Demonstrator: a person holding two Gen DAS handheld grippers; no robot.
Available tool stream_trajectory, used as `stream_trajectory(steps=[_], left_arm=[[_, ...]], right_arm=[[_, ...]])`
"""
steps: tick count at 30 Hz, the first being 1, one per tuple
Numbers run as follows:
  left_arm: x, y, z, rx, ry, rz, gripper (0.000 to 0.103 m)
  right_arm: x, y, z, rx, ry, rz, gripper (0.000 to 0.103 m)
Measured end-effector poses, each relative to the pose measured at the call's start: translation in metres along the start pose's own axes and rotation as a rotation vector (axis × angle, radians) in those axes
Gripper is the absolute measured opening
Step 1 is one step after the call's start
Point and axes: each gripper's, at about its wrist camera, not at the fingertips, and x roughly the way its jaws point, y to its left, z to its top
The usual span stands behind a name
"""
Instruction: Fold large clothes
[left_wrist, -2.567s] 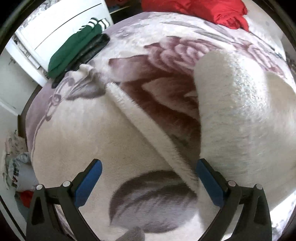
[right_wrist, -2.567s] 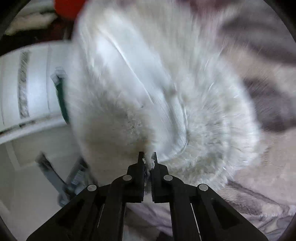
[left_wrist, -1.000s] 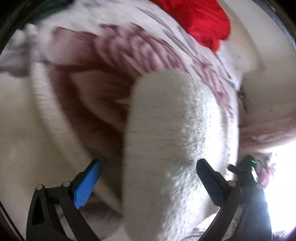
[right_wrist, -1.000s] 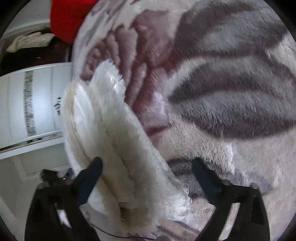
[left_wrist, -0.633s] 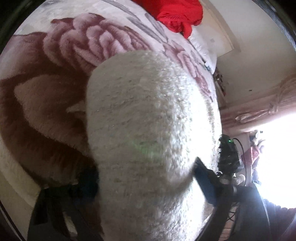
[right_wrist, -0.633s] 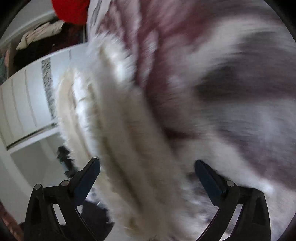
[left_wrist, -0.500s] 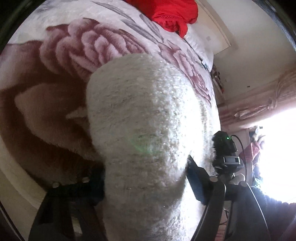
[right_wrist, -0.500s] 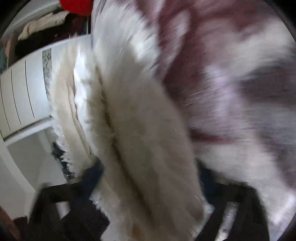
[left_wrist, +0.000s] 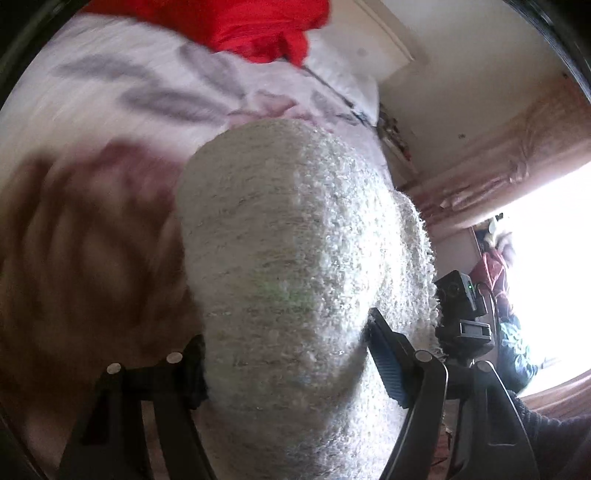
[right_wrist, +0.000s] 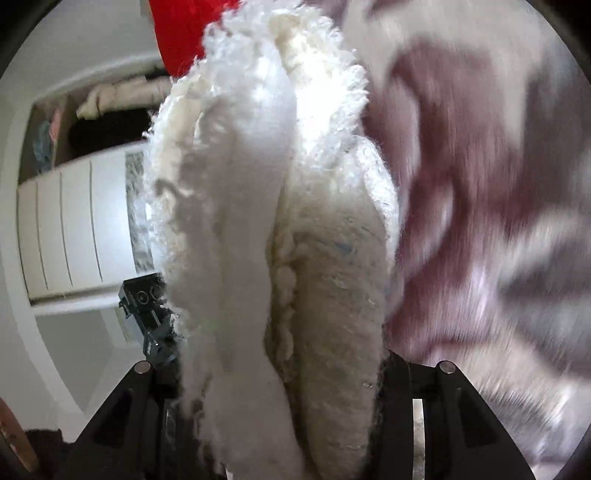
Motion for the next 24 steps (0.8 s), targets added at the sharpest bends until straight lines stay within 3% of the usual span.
stream_trajectory(steps=[2, 7, 9, 12, 15, 17, 18, 19, 21, 22, 24], left_arm=[[0.028, -0.006, 0.051, 0.043, 0.006, -0.017, 0.07], [0.097, -0.004, 0.133, 0.099, 0.03, -0.036, 0.07], [0.122, 0.003, 0.149, 0.103, 0.051, -0.04, 0.07], [0.162, 0.019, 0.159, 0.105, 0.112, 0.012, 0.07], [0.165, 0.027, 0.158, 0.107, 0.137, 0.012, 0.074], [0.156, 0.019, 0.156, 0.123, 0.151, 0.061, 0.075], [0.152, 0.015, 0.154, 0.125, 0.155, 0.099, 0.075], [0.145, 0.009, 0.151, 0.131, 0.156, 0.146, 0.075], [0.129, -0.009, 0.143, 0.169, 0.11, 0.267, 0.075], [0.119, -0.02, 0.136, 0.206, 0.074, 0.339, 0.073], [0.1, -0.04, 0.123, 0.271, 0.007, 0.436, 0.074]], right_arm=[[-0.008, 0.005, 0.035, -0.005, -0.051, -0.001, 0.044], [-0.022, 0.005, 0.135, -0.001, -0.163, -0.017, 0.044], [-0.026, -0.003, 0.158, 0.01, -0.182, -0.031, 0.044], [-0.017, -0.026, 0.193, 0.059, -0.192, -0.076, 0.044], [-0.003, -0.045, 0.204, 0.096, -0.154, -0.12, 0.044], [0.004, -0.043, 0.202, 0.097, -0.137, -0.151, 0.054], [0.006, -0.04, 0.206, 0.097, -0.135, -0.176, 0.064], [0.006, -0.034, 0.2, 0.106, -0.136, -0.255, 0.075], [-0.017, -0.03, 0.192, 0.093, -0.155, -0.358, 0.081], [-0.02, -0.018, 0.179, 0.075, -0.186, -0.457, 0.089], [-0.028, 0.011, 0.155, 0.05, -0.257, -0.651, 0.094]])
